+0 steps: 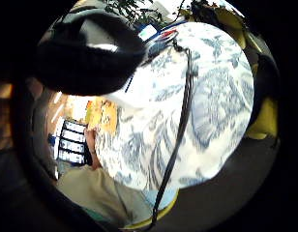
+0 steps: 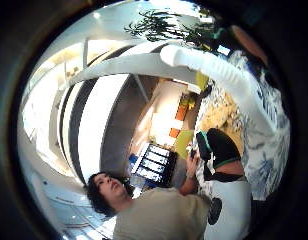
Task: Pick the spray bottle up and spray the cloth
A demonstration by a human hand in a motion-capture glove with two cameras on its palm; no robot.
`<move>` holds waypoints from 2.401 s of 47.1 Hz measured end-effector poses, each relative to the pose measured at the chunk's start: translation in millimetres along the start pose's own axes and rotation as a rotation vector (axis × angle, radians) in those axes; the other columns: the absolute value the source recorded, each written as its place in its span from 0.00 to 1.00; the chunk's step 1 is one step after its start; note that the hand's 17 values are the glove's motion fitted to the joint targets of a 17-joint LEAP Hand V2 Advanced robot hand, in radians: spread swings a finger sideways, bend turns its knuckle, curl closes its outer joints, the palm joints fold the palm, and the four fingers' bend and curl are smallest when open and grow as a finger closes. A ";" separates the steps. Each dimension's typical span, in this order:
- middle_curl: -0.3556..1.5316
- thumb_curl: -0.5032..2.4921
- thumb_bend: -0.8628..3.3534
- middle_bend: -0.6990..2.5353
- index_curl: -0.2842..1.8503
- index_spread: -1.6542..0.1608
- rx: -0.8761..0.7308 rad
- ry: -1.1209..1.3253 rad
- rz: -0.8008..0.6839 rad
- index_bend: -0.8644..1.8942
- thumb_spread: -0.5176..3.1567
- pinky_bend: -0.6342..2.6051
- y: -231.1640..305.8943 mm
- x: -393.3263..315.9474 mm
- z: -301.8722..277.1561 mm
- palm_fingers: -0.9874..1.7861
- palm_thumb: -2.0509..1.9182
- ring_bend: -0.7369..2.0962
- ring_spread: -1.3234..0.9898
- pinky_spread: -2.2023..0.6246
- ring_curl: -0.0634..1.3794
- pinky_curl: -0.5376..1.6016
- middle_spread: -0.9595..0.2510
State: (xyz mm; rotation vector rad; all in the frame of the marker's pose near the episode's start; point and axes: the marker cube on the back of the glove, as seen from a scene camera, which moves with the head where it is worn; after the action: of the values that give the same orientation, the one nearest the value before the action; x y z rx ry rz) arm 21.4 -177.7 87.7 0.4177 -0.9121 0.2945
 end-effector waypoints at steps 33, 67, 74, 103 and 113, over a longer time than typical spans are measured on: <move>0.49 0.32 0.21 0.42 0.34 0.79 0.024 -0.062 0.037 0.43 0.48 0.44 32.5 -13.1 -9.5 0.72 0.74 0.55 0.51 0.71 0.41 0.51 0.70; 0.38 0.30 0.20 0.28 0.26 0.68 -0.172 -0.068 0.022 0.36 0.39 0.34 47.9 0.6 9.2 0.44 0.71 0.39 0.57 0.86 0.26 0.42 0.81; 0.38 0.30 0.20 0.28 0.25 0.69 -0.118 -0.130 0.032 0.36 0.39 0.34 -16.5 0.4 34.2 0.46 0.72 0.40 0.57 0.86 0.27 0.42 0.81; 0.37 0.29 0.20 0.28 0.20 0.74 -0.125 -0.096 0.067 0.33 0.38 0.39 -157.7 10.6 98.7 0.58 0.68 0.52 0.53 0.78 0.32 0.43 0.78; 0.43 0.31 0.22 0.37 0.23 0.77 -0.138 -0.243 0.093 0.37 0.39 0.33 -160.3 -24.2 91.7 0.81 0.75 0.52 0.52 0.74 0.33 0.41 0.72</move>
State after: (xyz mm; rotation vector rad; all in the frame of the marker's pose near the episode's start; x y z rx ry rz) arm 10.2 -363.5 81.9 0.2875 -1.1843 0.2676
